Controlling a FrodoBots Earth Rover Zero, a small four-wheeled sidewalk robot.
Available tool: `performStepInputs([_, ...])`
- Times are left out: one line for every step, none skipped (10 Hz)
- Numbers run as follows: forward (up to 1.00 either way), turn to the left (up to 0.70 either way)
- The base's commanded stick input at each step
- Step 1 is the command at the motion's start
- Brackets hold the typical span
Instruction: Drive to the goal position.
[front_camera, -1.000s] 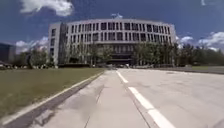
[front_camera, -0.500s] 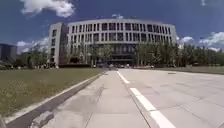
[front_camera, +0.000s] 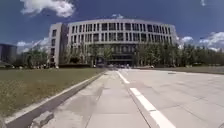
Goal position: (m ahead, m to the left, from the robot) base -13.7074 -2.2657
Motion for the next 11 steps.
performStepInputs([0.0,-0.7])
performStepInputs([0.0,-0.7])
performStepInputs([0.0,-0.7])
performStepInputs([0.0,-0.7])
performStepInputs([0.0,-0.7])
performStepInputs([0.0,-0.7])
performStepInputs([0.0,-0.7])
performStepInputs([0.0,-0.7])
performStepInputs([0.0,-0.7])
performStepInputs([0.0,-0.7])
performStepInputs([0.0,-0.7])
